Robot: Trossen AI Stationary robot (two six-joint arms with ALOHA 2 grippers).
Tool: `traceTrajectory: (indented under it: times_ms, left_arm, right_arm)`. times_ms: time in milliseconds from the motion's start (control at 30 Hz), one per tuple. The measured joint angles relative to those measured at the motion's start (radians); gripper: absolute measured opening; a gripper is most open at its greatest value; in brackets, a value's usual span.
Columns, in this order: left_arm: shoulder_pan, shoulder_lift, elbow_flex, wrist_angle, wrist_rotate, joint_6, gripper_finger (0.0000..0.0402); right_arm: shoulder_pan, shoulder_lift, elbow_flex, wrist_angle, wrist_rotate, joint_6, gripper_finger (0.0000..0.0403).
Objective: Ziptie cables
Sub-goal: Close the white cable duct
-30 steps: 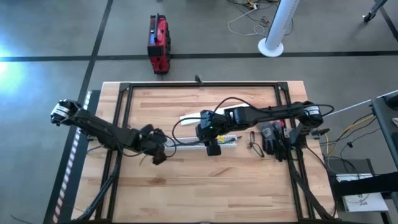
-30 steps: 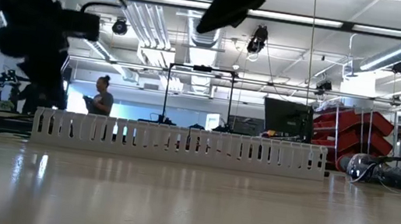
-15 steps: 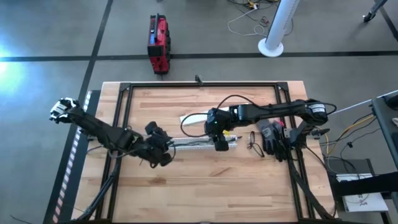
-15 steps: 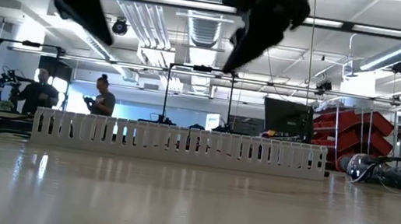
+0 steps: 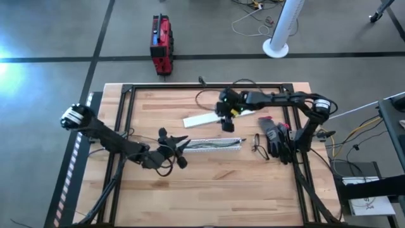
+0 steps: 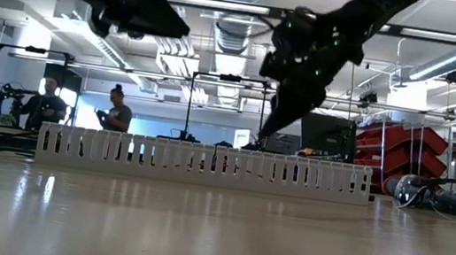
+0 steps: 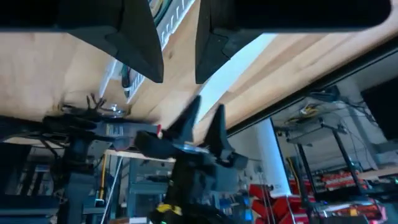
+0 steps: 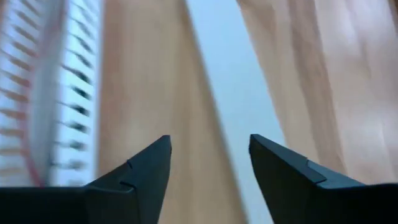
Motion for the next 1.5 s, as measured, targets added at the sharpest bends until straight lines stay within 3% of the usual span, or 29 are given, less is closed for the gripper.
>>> traceTrajectory:
  times_ms: [133, 300, 367, 567, 733, 900, 1167, 1300, 1433, 1500]
  left_arm:
    - [0.032, 0.095, -0.019, 0.106, -0.036, 0.022, 0.0082]
    - [0.056, 0.180, 0.017, 0.112, -0.033, 0.022, 0.0078]
    - [0.063, 0.203, 0.036, 0.107, -0.035, 0.024, 0.0076]
    - [0.071, 0.241, 0.105, 0.103, -0.033, 0.103, 0.0066]
    - [0.065, 0.168, 0.106, -0.043, -0.048, 0.103, 0.0062]
    - [0.053, 0.036, 0.053, -0.254, -0.080, -0.041, 0.0068]
    - [0.043, -0.121, -0.062, -0.299, -0.078, -0.161, 0.0070]
    - [0.043, -0.142, -0.104, -0.283, -0.079, -0.167, 0.0065]
    - [0.044, -0.131, -0.113, -0.271, -0.081, -0.163, 0.0062]
    - [0.045, -0.118, -0.114, -0.267, -0.081, -0.163, 0.0064]
  right_arm:
    - [-0.096, -0.001, -0.050, 0.051, -0.013, -0.091, 0.0255]
    - [-0.151, 0.002, -0.092, 0.040, -0.003, -0.200, 0.0291]
    - [-0.155, 0.024, -0.102, 0.009, 0.062, -0.206, 0.0296]
    - [-0.156, 0.059, -0.113, -0.010, 0.105, -0.115, 0.0286]
    - [-0.158, 0.087, -0.116, -0.128, 0.150, 0.007, 0.0271]
    - [-0.155, 0.069, -0.118, -0.242, 0.159, 0.078, 0.0254]
    - [-0.146, -0.035, -0.130, -0.462, 0.258, 0.024, 0.0250]
    - [-0.141, -0.102, -0.136, -0.384, 0.196, 0.002, 0.0277]
    - [-0.139, -0.140, -0.204, -0.036, 0.040, 0.028, 0.0305]
    - [-0.138, -0.133, -0.261, 0.177, 0.026, 0.081, 0.0315]
